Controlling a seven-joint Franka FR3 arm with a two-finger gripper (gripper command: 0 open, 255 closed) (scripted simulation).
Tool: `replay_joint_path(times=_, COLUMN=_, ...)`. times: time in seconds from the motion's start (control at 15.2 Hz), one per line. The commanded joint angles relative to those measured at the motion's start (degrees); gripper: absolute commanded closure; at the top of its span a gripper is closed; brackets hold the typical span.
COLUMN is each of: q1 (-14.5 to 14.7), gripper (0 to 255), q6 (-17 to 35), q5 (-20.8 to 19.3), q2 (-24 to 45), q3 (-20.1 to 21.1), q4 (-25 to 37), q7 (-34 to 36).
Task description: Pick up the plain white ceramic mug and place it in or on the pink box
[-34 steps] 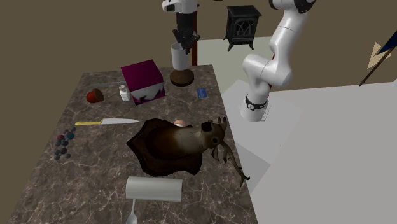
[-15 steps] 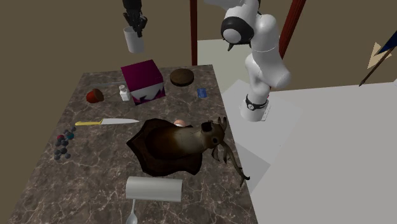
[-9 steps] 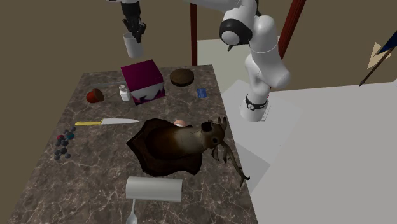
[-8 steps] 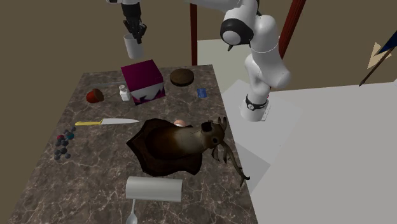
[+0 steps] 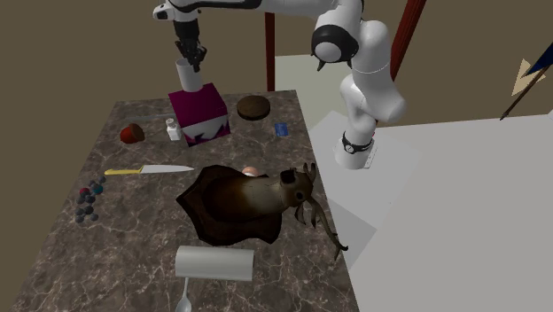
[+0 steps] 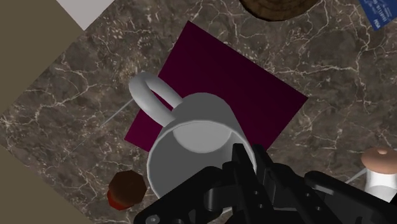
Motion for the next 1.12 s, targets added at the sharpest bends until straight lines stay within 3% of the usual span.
replay_joint_path(times=0.0, q1=0.86, gripper=255, q6=1.79, q5=-0.19, q2=-0.30, q3=-0.15, q4=-2.11, q7=-0.15)
replay_joint_path(times=0.4, q1=2.47, gripper=255, q6=6.55, q5=-0.11, q2=-0.47, q3=-0.20, q4=-7.36, q7=-0.78)
replay_joint_path(times=0.92, q1=2.47, gripper=255, q6=6.55, q5=-0.11, q2=-0.47, q3=-0.20, q4=-7.36, q7=-0.78)
replay_joint_path(times=0.99, q1=2.47, gripper=0, q6=6.55, q5=-0.11, q2=-0.46, q3=-0.20, q4=-7.36, q7=-0.78)
replay_joint_path(times=1.06, q1=2.47, gripper=0, q6=6.55, q5=-0.11, q2=-0.46, q3=-0.20, q4=-7.36, q7=-0.78)
